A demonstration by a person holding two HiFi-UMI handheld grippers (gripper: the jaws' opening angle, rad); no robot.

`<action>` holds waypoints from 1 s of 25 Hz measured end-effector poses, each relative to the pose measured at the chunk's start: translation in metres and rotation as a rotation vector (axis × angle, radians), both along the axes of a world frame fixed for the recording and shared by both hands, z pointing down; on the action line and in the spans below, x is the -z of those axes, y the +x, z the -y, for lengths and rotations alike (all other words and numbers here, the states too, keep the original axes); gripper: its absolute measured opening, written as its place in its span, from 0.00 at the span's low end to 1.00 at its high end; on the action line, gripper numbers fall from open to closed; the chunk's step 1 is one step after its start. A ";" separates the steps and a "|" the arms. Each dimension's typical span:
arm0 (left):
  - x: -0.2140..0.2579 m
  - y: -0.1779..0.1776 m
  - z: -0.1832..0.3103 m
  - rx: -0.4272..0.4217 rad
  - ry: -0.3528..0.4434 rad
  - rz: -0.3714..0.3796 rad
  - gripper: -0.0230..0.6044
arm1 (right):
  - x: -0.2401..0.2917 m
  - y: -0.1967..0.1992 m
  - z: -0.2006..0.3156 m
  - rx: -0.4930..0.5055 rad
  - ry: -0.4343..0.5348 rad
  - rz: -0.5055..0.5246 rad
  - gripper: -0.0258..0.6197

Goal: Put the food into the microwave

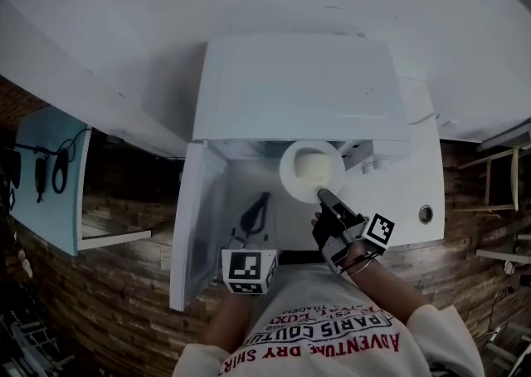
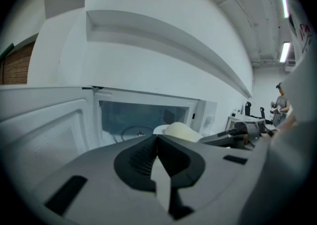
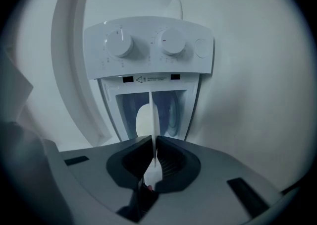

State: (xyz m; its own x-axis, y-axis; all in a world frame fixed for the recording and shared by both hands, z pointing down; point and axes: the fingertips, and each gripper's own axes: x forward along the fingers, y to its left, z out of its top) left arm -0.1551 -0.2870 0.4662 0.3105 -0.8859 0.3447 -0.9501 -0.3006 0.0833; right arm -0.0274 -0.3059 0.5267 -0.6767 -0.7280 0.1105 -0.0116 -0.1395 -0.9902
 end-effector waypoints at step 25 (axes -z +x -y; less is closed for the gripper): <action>-0.047 -0.018 0.038 -0.040 -0.081 -0.008 0.05 | -0.055 -0.060 0.096 -0.085 -0.023 -0.082 0.09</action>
State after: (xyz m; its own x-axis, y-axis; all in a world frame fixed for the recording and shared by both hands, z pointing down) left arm -0.1733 -0.3246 0.5132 0.3480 -0.8421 0.4120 -0.9367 -0.3301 0.1166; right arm -0.0869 -0.4023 0.5819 -0.6007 -0.7789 0.1800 -0.0798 -0.1656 -0.9830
